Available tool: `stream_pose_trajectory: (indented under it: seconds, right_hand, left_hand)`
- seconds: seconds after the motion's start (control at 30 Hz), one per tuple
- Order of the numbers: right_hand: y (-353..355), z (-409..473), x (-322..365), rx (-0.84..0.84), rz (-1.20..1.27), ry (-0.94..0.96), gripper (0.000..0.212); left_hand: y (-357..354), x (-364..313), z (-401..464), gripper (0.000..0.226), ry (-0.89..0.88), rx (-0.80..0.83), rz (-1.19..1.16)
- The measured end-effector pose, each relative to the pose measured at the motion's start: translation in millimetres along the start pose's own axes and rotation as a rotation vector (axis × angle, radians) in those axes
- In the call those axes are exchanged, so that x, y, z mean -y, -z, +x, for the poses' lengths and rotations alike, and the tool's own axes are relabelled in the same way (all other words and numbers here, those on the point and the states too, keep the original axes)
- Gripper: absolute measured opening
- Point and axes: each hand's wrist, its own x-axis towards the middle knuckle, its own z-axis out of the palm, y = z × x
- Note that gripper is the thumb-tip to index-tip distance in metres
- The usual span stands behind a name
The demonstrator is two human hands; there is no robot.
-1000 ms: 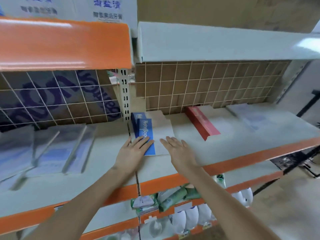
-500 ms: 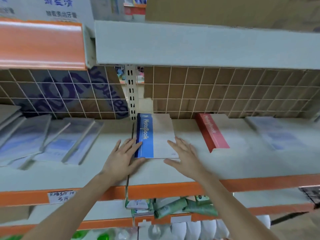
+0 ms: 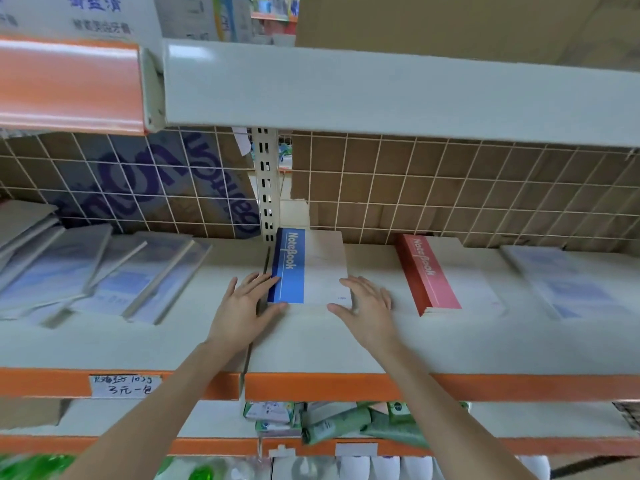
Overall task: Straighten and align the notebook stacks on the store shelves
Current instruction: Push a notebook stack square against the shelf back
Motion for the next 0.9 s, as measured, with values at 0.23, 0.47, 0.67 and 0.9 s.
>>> stream_pose_trajectory:
  seconds: [0.23, 0.47, 0.67, 0.9]
  right_hand:
    - [-3.0, -5.9, -5.1, 0.02, 0.054, 0.011, 0.052]
    - [9.4, -3.1, -3.6, 0.14, -0.06, 0.039, 0.076]
    - [11.8, 1.6, 31.5, 0.097, -0.18, 0.243, 0.087]
    - [-36.5, -16.7, 131.0, 0.283, -0.103, 0.485, 0.085]
  left_hand:
    - [-10.1, 2.7, -0.9, 0.053, 0.009, -0.066, -0.103]
    - [-2.1, 4.0, -1.6, 0.08, 0.057, 0.009, -0.036]
    - [43.3, 28.2, -37.2, 0.083, 0.152, -0.102, 0.056]
    - [114.4, 80.5, -123.9, 0.073, 0.351, -0.195, 0.203]
